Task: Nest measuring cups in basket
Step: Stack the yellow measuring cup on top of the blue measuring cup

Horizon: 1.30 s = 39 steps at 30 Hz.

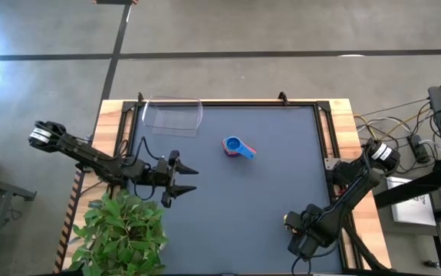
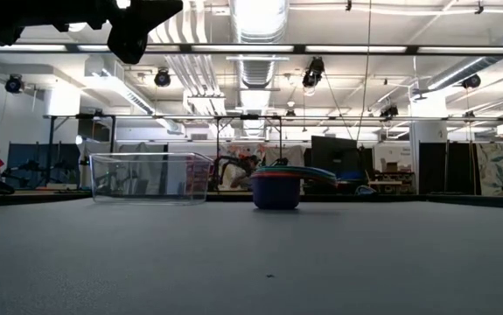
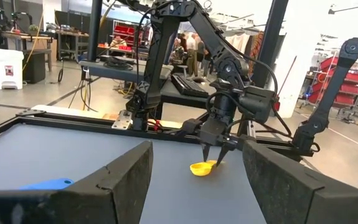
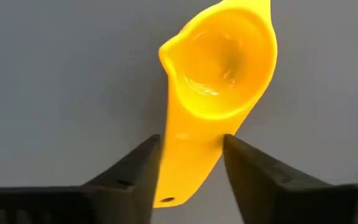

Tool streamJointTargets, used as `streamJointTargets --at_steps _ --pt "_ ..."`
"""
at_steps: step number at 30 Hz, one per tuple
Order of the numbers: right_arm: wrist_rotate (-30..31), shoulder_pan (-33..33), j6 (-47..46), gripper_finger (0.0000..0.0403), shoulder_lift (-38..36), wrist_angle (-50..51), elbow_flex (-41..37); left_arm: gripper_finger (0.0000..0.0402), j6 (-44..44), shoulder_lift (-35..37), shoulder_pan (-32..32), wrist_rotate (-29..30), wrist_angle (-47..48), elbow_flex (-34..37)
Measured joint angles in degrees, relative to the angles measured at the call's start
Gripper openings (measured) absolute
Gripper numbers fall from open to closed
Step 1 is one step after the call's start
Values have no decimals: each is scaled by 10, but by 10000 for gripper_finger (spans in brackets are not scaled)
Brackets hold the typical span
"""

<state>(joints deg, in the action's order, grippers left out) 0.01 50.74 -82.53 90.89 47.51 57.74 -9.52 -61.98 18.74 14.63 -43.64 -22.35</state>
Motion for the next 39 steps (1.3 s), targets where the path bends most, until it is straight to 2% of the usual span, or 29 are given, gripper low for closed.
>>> streamJointTargets --at_steps 6,9,14,18,28,31,39 --pt "0 -1 12 51 -2 1 1 233 0 0 0 0 0 0" --pt "3 -1 15 18 -4 7 1 233 0 0 0 0 0 0" --pt "15 -4 10 11 -8 41 5 233 0 0 0 0 0 0" --pt "68 -15 15 7 -5 113 30 233 2 0 -1 5 0 0" --pt "148 -76 119 7 -9 168 102 233 5 0 -1 14 2 0" --pt "191 -110 160 8 -10 178 115 233 9 0 -1 14 3 0" --pt "362 -244 323 8 -13 175 135 233 9 0 -1 14 3 0"
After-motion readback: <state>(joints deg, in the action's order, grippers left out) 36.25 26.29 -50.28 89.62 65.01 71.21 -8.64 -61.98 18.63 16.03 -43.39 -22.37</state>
